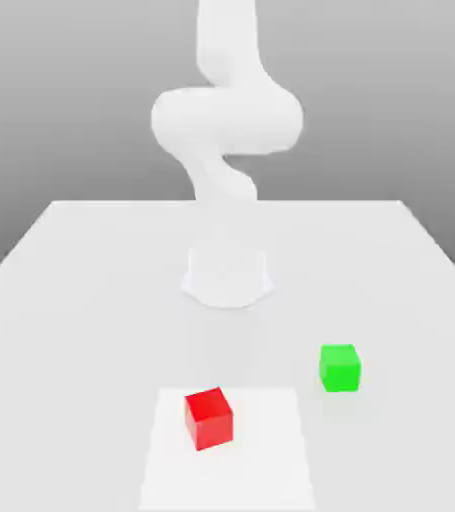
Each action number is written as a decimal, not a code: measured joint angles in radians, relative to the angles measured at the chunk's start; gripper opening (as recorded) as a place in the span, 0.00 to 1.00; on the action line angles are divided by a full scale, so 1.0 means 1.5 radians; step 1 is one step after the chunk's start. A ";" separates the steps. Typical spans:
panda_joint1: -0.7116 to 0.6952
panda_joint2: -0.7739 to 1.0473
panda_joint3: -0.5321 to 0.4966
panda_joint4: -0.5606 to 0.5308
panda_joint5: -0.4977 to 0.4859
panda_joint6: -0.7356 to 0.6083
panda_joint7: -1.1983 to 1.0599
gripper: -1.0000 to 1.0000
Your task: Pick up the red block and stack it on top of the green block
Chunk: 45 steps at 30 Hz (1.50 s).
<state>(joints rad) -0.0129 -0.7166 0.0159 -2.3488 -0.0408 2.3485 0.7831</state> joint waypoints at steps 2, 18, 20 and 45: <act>-0.008 0.054 0.006 -0.030 -0.024 0.030 -0.011 0.50; -0.016 0.447 -0.033 -0.255 -0.020 0.264 -0.233 0.50; -0.016 0.488 -0.028 -0.272 0.015 0.293 -0.276 0.50; -0.018 0.494 -0.014 -0.281 0.025 0.298 -0.281 0.00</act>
<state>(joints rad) -0.0406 0.0245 -0.0051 -2.7706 -0.0026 2.7947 0.3612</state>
